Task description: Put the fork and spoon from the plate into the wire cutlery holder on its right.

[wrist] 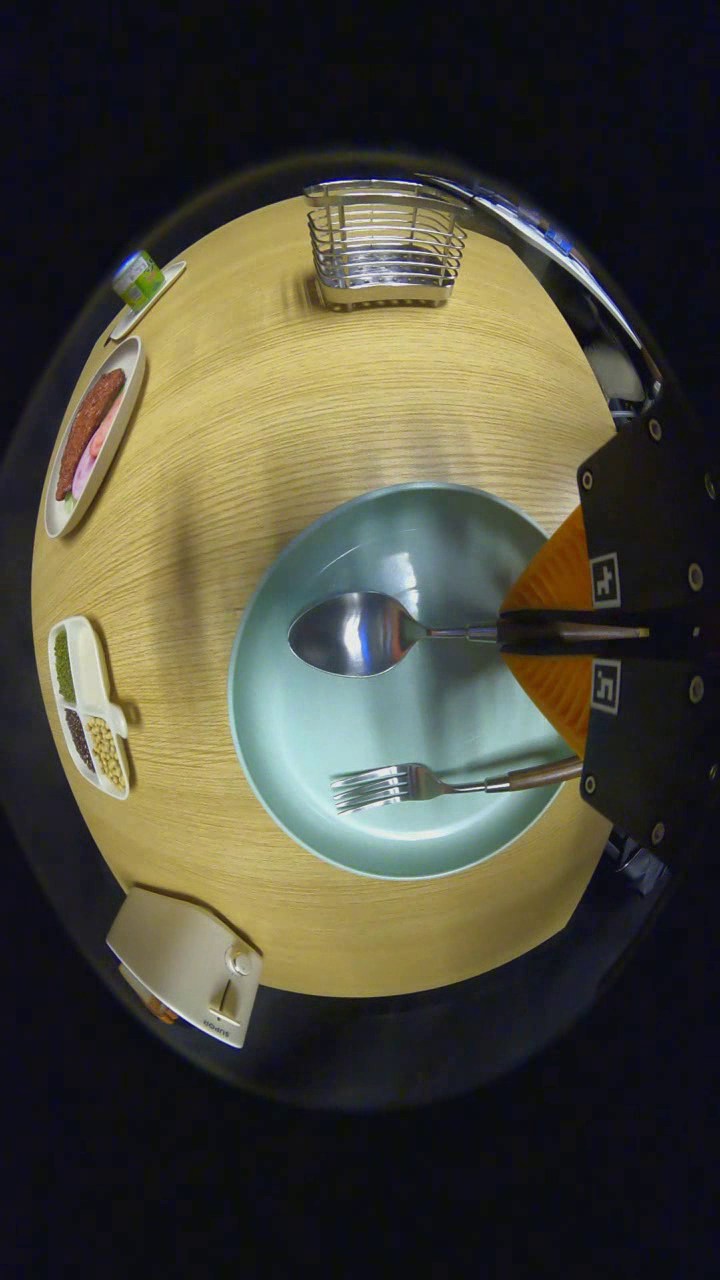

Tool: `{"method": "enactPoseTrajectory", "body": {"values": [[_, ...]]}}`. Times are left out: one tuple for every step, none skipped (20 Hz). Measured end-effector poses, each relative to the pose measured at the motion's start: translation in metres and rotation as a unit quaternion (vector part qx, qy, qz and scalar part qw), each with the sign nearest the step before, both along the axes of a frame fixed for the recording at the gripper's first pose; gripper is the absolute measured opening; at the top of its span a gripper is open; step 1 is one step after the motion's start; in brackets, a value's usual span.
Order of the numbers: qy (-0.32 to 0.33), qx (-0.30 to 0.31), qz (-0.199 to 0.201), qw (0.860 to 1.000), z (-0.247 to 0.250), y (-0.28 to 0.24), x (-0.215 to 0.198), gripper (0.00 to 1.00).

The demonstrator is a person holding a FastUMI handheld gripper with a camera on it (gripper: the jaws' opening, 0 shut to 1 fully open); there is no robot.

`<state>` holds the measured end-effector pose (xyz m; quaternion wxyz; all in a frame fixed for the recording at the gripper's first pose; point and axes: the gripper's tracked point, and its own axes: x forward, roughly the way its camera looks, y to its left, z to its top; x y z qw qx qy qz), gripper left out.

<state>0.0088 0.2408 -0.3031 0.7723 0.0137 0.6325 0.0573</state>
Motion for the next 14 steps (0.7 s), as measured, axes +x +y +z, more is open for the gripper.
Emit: {"method": "enactPoseTrajectory", "body": {"values": [[0.003,0.005,0.007,1.0,0.005,0.0,-0.005,0.04],[0.006,0.011,0.016,1.0,0.013,-0.001,-0.01,0.03],[0.01,0.018,0.025,0.999,0.021,-0.002,-0.015,0.03],[0.011,0.023,0.038,0.999,0.031,-0.005,-0.02,0.02],[0.012,0.025,0.05,0.998,0.042,-0.011,-0.025,0.02],[0.01,0.028,0.058,0.998,0.053,-0.018,-0.029,0.01],[0.01,0.029,0.064,0.997,0.064,-0.026,-0.032,0.01],[0.008,0.029,0.067,0.997,0.075,-0.037,-0.034,0.01],[0.007,0.024,0.071,0.997,0.086,-0.051,-0.037,0.01],[0.007,0.014,0.074,0.997,0.096,-0.068,-0.04,0.01],[0.008,0.004,0.078,0.997,0.105,-0.084,-0.042,0.01],[0.012,-0.009,0.085,0.996,0.114,-0.104,-0.045,0.01],[0.02,-0.022,0.093,0.995,0.121,-0.123,-0.049,0.01],[0.027,-0.036,0.096,0.994,0.127,-0.144,-0.053,0.01]]}}
